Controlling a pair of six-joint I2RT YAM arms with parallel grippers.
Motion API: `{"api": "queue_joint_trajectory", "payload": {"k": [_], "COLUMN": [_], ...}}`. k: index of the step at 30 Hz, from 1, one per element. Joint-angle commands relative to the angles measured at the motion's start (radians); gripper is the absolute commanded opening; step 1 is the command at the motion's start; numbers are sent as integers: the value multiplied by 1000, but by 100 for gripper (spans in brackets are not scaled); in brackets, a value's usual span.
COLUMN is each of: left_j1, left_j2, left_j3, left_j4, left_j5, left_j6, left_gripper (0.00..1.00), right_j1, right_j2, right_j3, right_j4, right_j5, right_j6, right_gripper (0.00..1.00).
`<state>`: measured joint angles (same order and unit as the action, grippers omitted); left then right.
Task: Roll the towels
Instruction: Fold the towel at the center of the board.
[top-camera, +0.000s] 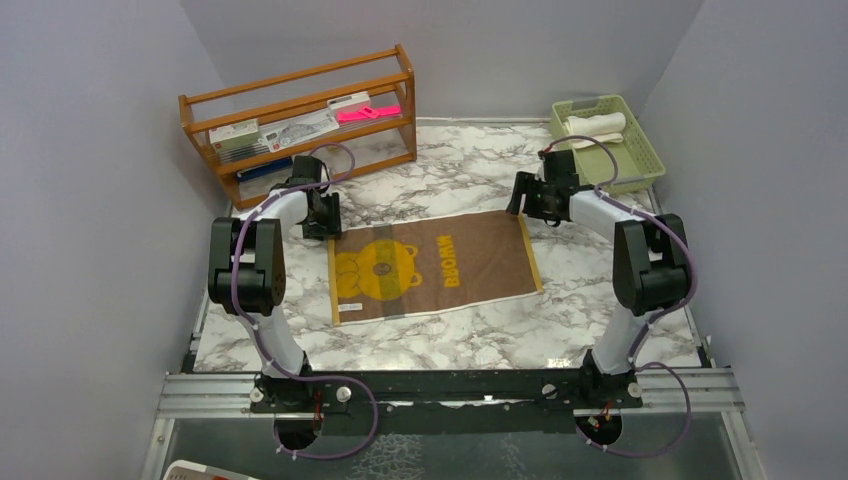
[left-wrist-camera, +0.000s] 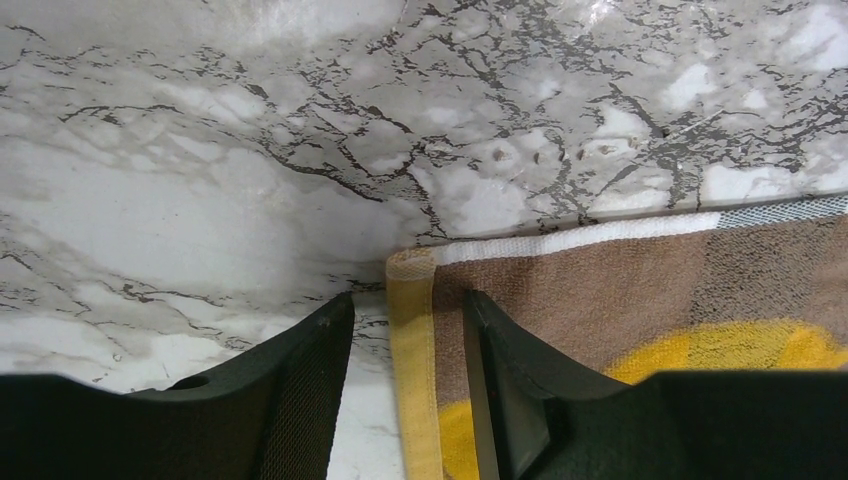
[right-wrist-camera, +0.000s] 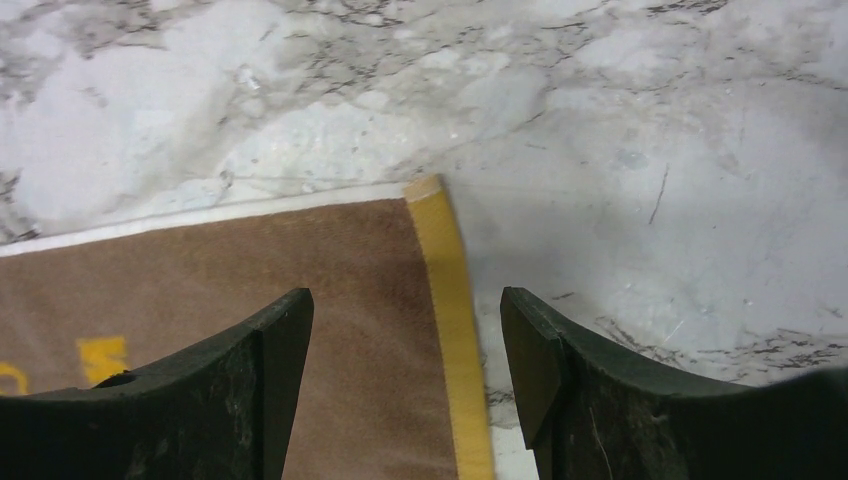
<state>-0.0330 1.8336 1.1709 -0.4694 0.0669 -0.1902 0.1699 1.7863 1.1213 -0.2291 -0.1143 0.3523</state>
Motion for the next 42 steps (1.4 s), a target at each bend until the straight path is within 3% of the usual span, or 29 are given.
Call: {"api": "queue_joint_trajectory", "payload": {"k": [1, 3, 7, 8, 13, 23, 33, 40, 42], "left_j1": [1, 2, 2, 1, 6, 12, 12, 12, 12], "left_j2": [94, 98, 112, 116, 107, 74, 90, 94, 93], "left_j3": [-38, -49, -51, -54, -46, -43, -45, -48, -48], "left_j4": [11, 17, 20, 21, 23, 28, 30, 32, 32], "left_j5": [12, 2, 21, 29, 36, 49, 49, 36, 27], "left_j6": [0, 2, 10, 8, 9, 0, 11, 12, 13], "left_gripper": [47, 42, 2, 0, 0, 0, 0, 0, 0], "right_j1": [-1, -1, 0, -1, 0, 8, 83, 90, 65], "right_j2": [71, 93, 102, 104, 124, 164, 201, 208, 207], "right_j3": [86, 107, 112, 113, 110, 127, 174, 143, 128], "right_j4": [-56, -73, -83, -85, -86, -34, -72, -81, -69], "right_j5": [124, 159, 211, 220, 218, 55, 147, 238, 196], "right_j6": [-58, -82, -109, -113, -125, -183, -258, -236, -205], "right_gripper": [70, 70, 70, 70, 70, 64, 61, 49, 47]}}
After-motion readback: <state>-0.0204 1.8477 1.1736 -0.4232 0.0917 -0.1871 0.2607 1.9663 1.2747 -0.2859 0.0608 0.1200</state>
